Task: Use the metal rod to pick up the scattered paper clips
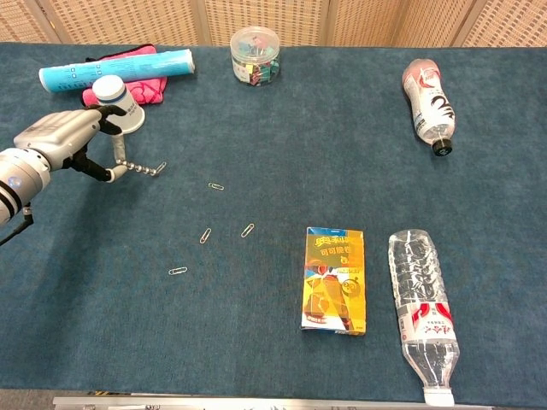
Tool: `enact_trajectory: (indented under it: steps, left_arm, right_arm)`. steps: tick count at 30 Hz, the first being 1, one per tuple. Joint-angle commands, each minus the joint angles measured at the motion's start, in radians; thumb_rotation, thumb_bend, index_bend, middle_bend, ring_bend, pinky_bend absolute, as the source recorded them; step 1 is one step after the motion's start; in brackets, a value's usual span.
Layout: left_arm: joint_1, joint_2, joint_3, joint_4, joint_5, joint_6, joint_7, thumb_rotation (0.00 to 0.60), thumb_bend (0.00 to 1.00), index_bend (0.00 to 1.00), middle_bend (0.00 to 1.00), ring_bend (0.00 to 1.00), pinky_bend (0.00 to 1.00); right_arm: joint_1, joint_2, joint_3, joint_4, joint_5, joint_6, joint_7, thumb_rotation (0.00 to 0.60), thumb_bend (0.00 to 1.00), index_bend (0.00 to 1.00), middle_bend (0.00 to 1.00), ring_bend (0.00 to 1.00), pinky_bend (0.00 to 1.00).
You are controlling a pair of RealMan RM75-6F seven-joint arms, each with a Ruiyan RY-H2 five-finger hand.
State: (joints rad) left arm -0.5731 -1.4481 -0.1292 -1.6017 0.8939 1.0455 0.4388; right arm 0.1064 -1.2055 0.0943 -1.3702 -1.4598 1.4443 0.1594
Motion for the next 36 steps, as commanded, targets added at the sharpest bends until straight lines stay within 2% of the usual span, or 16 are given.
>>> enact_trajectory:
  steps: [1, 14, 28, 36]
  left_arm:
    - [0.0, 0.002, -0.003, -0.006, -0.001, 0.001, -0.007, 0.6, 0.37, 0.57, 0.1, 0.0, 0.13]
    - [-0.02, 0.031, -0.021, -0.106, 0.026, 0.011, -0.019, 0.6, 0.37, 0.57, 0.1, 0.0, 0.13]
    - [-0.061, -0.037, -0.021, -0.125, 0.031, -0.001, -0.016, 0.6, 0.37, 0.57, 0.1, 0.0, 0.13]
    - [-0.077, -0.081, -0.013, -0.098, 0.02, -0.014, -0.02, 0.6, 0.37, 0.57, 0.1, 0.0, 0.13]
  right_arm:
    - [0.0, -0.001, 0.0, 0.0, -0.001, 0.0, 0.001, 0.6, 0.03, 0.19, 0.16, 0.13, 0.53]
    - [0.0, 0.001, 0.002, -0.004, -0.002, 0.004, 0.0, 0.6, 0.03, 0.19, 0.16, 0.13, 0.53]
    - [-0.009, 0.0, 0.002, 0.013, 0.005, 0.009, 0.022, 0.6, 0.03, 0.19, 0.16, 0.13, 0.53]
    - [-0.018, 0.0, 0.002, 0.017, 0.009, 0.016, 0.03, 0.6, 0.03, 0.19, 0.16, 0.13, 0.53]
